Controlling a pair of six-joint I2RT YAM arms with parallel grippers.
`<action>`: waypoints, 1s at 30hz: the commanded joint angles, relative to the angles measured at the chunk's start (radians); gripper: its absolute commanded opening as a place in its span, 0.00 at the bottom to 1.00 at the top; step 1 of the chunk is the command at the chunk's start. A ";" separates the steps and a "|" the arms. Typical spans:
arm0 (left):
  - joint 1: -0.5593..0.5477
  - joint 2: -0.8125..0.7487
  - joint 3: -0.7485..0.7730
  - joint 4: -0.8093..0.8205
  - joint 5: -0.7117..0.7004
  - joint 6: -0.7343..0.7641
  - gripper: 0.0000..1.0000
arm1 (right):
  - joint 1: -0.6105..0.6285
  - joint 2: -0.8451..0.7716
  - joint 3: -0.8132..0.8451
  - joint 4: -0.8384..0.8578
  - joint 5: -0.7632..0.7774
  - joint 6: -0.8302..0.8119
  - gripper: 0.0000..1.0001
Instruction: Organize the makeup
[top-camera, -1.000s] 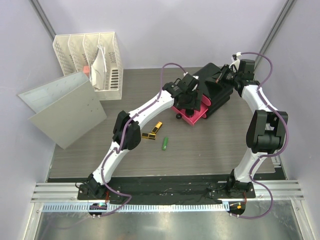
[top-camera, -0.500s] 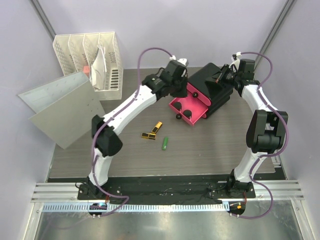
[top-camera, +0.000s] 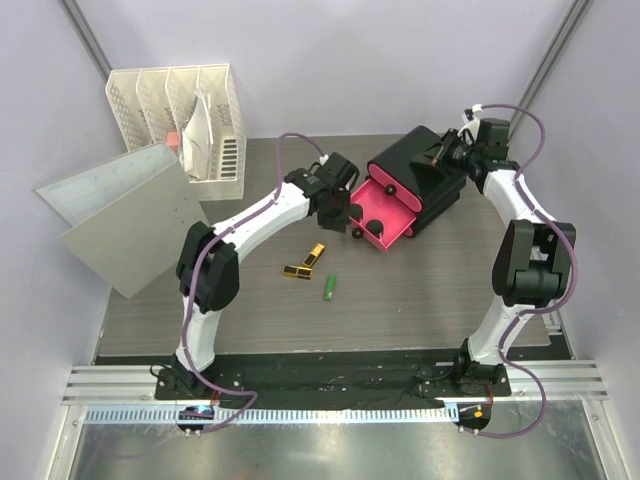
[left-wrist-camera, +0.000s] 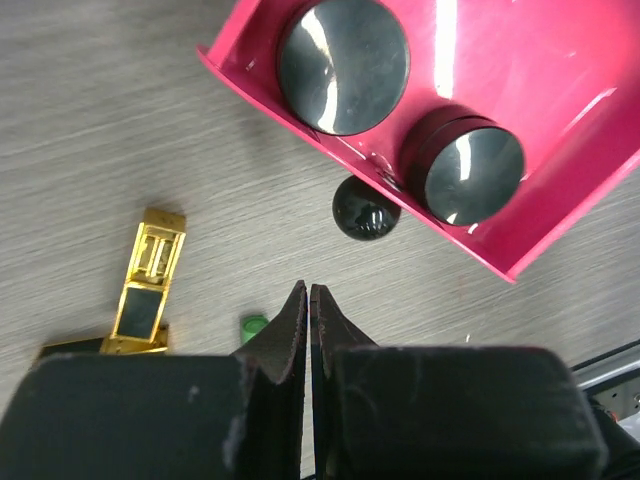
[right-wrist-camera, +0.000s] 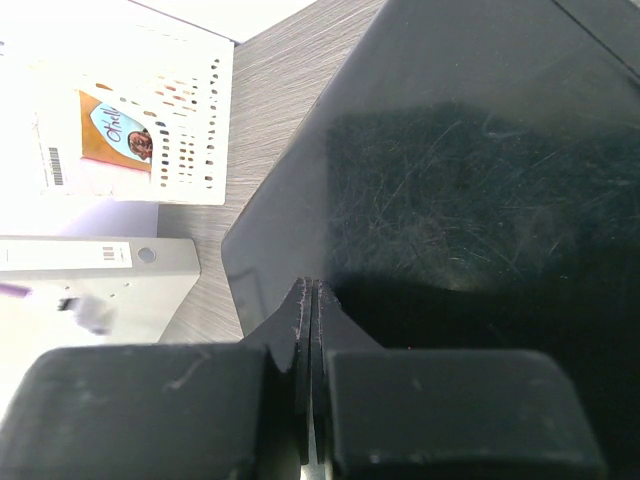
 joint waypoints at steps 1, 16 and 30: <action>0.002 0.035 0.026 0.010 0.073 -0.064 0.00 | 0.007 0.084 -0.080 -0.256 0.119 -0.081 0.01; 0.016 0.136 -0.035 0.209 0.151 -0.194 0.00 | 0.007 0.085 -0.081 -0.256 0.115 -0.080 0.01; 0.016 0.207 0.084 0.329 0.171 -0.222 0.00 | 0.007 0.093 -0.078 -0.256 0.115 -0.084 0.01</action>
